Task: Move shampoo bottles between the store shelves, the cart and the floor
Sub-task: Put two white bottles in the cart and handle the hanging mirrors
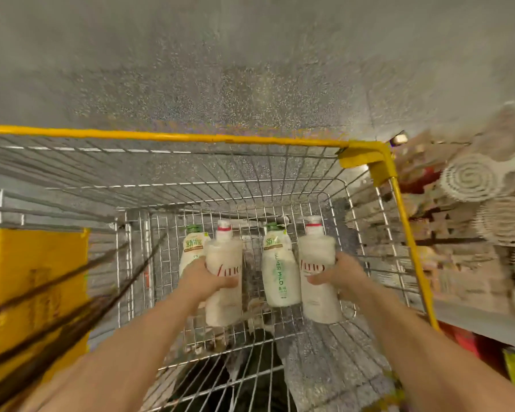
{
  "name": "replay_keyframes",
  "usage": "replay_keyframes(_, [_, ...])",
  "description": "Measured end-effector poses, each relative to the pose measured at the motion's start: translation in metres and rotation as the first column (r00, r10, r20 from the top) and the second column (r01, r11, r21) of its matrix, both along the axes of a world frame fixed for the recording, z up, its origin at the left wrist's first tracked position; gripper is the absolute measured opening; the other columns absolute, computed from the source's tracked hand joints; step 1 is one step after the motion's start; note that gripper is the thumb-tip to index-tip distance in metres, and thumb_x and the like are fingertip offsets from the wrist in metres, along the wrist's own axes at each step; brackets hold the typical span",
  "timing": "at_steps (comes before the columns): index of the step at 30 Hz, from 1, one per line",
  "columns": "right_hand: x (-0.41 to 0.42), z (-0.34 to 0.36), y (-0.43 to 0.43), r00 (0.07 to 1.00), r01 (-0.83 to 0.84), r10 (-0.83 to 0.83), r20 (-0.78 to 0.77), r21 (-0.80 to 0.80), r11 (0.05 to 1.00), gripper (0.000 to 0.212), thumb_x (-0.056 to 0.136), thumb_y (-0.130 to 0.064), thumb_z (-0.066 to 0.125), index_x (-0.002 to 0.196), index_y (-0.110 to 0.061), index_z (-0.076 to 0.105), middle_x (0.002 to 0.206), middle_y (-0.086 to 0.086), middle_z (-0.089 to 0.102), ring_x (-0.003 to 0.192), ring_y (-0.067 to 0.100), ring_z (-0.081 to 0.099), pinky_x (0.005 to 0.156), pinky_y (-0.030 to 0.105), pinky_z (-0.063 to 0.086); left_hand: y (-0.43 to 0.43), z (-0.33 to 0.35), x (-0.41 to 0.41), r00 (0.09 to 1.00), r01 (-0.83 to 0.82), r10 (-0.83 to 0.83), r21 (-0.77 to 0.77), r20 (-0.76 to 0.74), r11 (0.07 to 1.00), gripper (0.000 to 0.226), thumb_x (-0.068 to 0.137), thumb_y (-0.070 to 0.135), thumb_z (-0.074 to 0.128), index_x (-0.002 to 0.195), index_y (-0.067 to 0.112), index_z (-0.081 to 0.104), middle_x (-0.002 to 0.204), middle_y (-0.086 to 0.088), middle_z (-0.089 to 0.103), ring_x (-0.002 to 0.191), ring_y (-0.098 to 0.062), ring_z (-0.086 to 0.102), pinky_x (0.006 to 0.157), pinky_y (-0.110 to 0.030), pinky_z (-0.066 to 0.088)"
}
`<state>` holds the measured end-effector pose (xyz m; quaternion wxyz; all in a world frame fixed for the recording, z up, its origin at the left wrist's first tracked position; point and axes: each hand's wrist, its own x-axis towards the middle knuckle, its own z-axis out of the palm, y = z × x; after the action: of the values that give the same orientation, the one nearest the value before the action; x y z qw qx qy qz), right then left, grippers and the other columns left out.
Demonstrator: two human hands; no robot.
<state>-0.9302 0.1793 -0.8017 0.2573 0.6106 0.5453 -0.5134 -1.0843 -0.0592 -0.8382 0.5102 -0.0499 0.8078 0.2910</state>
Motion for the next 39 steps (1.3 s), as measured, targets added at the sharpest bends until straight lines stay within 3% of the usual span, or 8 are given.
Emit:
replay_keyframes(4, [0.003,0.046,-0.013,0.988,0.094,-0.087,-0.128,0.053,0.994,0.072,0.046,0.001,0.089,0.108,-0.018,0.058,0.103,0.006,0.07,0.096,0.03,0.065,0.083,0.058,0.052,0.003,0.061,-0.016,0.992,0.112,-0.105,0.092,-0.069,0.989,0.06,0.051,0.024,0.092,0.102,0.02,0.059,0.098,-0.001,0.07,0.09,-0.021,0.067,0.078,-0.045,0.058])
replay_keyframes(10, [0.017,0.164,-0.043,0.957,0.12,-0.044,-0.287,0.252,0.96,0.06,0.057,-0.003,0.088,0.108,-0.012,0.058,0.102,0.002,0.065,0.096,0.022,0.062,0.08,0.035,0.051,0.013,0.168,-0.031,0.948,0.29,-0.241,0.255,-0.207,0.922,0.068,0.046,0.027,0.092,0.104,0.019,0.059,0.096,0.001,0.069,0.086,-0.018,0.067,0.074,-0.041,0.059])
replay_keyframes(15, [0.051,0.256,-0.058,0.928,0.188,-0.017,-0.373,0.429,0.884,0.066,0.05,-0.015,0.092,0.108,-0.014,0.06,0.106,0.004,0.069,0.097,0.023,0.065,0.088,0.04,0.053,0.027,0.259,-0.027,0.893,0.406,-0.277,0.372,-0.355,0.835,0.061,0.045,0.025,0.093,0.097,0.022,0.061,0.092,0.003,0.07,0.088,-0.018,0.067,0.074,-0.039,0.058])
replay_keyframes(20, [0.101,0.353,-0.068,0.841,0.377,-0.089,-0.534,0.458,0.805,0.053,0.062,-0.004,0.085,0.103,-0.017,0.053,0.097,0.001,0.063,0.085,0.016,0.06,0.059,0.024,0.046,0.056,0.354,0.002,0.828,0.538,-0.321,0.488,-0.46,0.688,0.053,0.046,0.025,0.093,0.091,0.023,0.064,0.086,0.003,0.071,0.074,-0.013,0.065,0.053,-0.023,0.048])
replay_keyframes(26, [0.188,0.436,-0.066,0.761,0.515,-0.101,-0.641,0.503,0.694,0.056,0.062,-0.005,0.086,0.103,-0.021,0.051,0.092,-0.006,0.063,0.078,0.006,0.058,0.052,0.016,0.046,0.101,0.449,0.073,0.744,0.663,-0.362,0.552,-0.562,0.506,0.069,0.03,0.044,0.089,0.092,0.024,0.066,0.085,0.003,0.074,0.079,-0.017,0.069,0.058,-0.028,0.05])
replay_keyframes(33, [0.329,0.524,-0.07,0.714,0.606,-0.062,-0.697,0.571,0.554,0.058,0.061,-0.011,0.087,0.109,-0.025,0.057,0.1,-0.005,0.068,0.093,0.016,0.065,0.056,0.025,0.051,0.139,0.551,0.211,0.713,0.698,-0.36,0.655,-0.602,0.288,0.044,0.057,0.009,0.09,0.093,0.013,0.066,0.072,0.002,0.073,0.057,-0.004,0.065,0.043,-0.019,0.045])
replay_keyframes(36, [0.392,0.565,-0.078,0.691,0.628,-0.009,-0.722,0.595,0.502,0.062,0.06,-0.01,0.087,0.11,-0.024,0.054,0.104,-0.001,0.068,0.095,0.017,0.065,0.061,0.025,0.055,0.149,0.592,0.272,0.698,0.703,-0.368,0.685,-0.614,0.19,0.045,0.058,0.008,0.089,0.095,0.013,0.064,0.072,0.002,0.074,0.057,-0.004,0.068,0.043,-0.018,0.047])
replay_keyframes(39, [0.446,0.606,-0.088,0.686,0.64,0.043,-0.726,0.63,0.44,0.056,0.062,-0.011,0.086,0.101,-0.03,0.051,0.104,-0.004,0.066,0.094,0.014,0.063,0.073,0.033,0.055,0.157,0.632,0.321,0.674,0.707,-0.397,0.701,-0.624,0.098,0.057,0.052,0.02,0.092,0.101,0.019,0.064,0.083,0.006,0.075,0.074,-0.011,0.071,0.054,-0.028,0.055])
